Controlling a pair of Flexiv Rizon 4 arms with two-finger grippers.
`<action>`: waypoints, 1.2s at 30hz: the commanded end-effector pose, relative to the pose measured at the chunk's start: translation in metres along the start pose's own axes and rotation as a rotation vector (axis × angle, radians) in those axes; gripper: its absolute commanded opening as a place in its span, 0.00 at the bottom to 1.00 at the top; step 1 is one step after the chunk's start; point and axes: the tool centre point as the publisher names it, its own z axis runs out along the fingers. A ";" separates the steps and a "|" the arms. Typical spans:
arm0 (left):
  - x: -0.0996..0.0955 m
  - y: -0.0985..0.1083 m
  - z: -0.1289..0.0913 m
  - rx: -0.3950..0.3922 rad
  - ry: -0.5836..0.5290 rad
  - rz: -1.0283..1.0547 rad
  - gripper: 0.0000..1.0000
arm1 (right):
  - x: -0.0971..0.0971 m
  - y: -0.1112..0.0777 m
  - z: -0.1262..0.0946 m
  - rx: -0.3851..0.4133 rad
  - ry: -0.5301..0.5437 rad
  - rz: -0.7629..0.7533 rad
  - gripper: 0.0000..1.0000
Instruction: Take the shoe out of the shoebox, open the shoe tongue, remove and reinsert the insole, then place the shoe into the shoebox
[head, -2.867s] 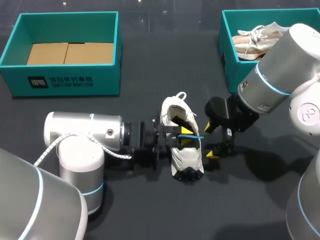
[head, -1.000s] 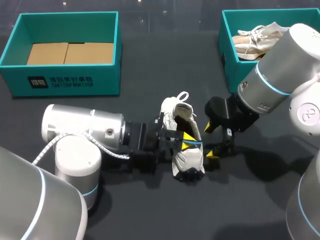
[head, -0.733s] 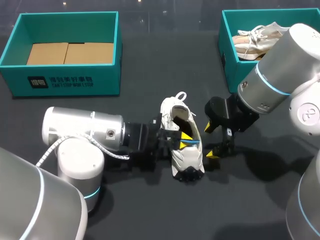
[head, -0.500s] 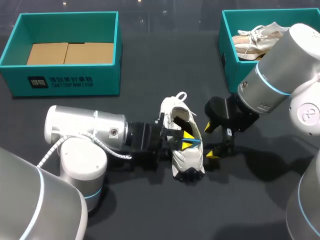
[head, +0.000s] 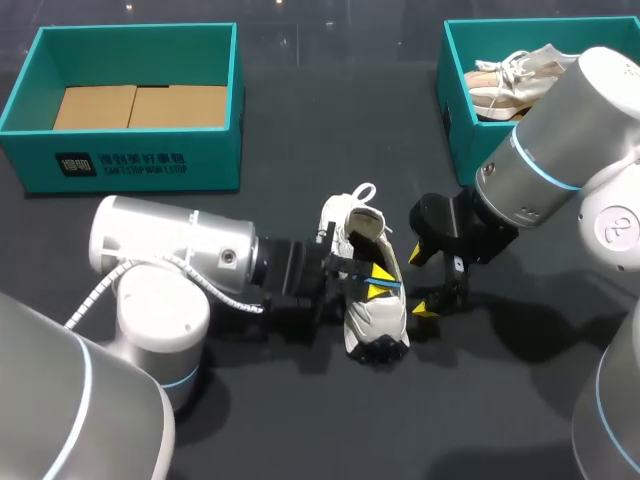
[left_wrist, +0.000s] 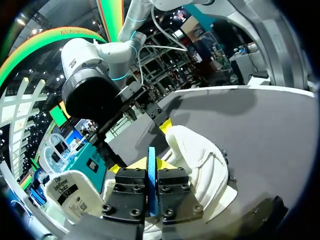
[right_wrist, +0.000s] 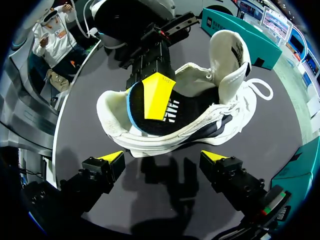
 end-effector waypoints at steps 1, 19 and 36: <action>0.001 0.012 0.009 -0.035 0.010 0.021 0.00 | 0.001 0.000 0.000 0.002 -0.003 0.001 1.00; -0.009 0.000 -0.014 -0.055 -0.004 -0.026 0.40 | 0.001 0.000 0.000 0.002 -0.003 0.001 1.00; -0.011 -0.016 -0.036 -0.060 0.137 -0.032 0.41 | 0.006 -0.020 -0.026 0.001 -0.025 0.027 1.00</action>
